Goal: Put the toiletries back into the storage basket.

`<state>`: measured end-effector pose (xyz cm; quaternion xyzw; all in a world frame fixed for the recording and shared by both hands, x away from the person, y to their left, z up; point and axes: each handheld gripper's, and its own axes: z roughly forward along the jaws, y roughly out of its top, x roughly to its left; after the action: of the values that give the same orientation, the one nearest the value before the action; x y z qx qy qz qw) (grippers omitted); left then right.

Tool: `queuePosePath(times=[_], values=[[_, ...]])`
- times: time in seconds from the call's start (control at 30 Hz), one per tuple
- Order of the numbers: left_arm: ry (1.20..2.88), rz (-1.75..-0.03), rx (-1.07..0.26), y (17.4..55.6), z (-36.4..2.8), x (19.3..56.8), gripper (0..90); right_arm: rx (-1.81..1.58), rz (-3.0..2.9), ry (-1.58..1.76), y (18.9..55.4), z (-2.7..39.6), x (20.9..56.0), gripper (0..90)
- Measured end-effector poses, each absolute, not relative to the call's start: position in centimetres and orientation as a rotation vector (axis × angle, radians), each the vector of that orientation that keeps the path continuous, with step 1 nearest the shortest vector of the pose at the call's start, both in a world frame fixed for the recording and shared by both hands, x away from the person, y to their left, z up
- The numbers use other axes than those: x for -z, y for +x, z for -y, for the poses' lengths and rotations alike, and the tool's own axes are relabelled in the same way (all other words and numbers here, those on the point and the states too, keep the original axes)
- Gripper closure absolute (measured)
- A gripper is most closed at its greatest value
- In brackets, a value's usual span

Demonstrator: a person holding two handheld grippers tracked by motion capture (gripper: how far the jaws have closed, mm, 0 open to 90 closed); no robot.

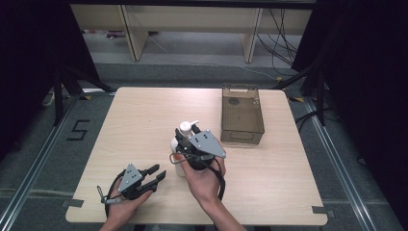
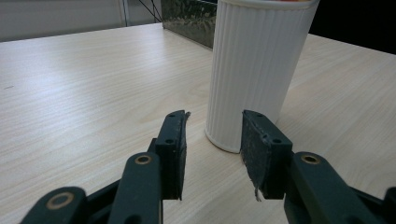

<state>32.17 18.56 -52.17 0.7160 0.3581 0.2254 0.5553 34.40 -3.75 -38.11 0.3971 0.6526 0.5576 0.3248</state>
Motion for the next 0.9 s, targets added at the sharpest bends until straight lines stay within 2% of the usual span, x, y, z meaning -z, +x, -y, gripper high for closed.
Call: queuePosePath(times=[0.37,0.9], values=[[1.695,-0.843,-0.535,32.16,-18.53,52.16,60.0,-1.453,-1.696,1.058,34.4,3.43,37.84,58.7],[1.694,-0.838,-0.533,32.12,-18.53,52.17,60.0,-1.465,-1.696,1.073,34.58,4.17,37.51,60.1]])
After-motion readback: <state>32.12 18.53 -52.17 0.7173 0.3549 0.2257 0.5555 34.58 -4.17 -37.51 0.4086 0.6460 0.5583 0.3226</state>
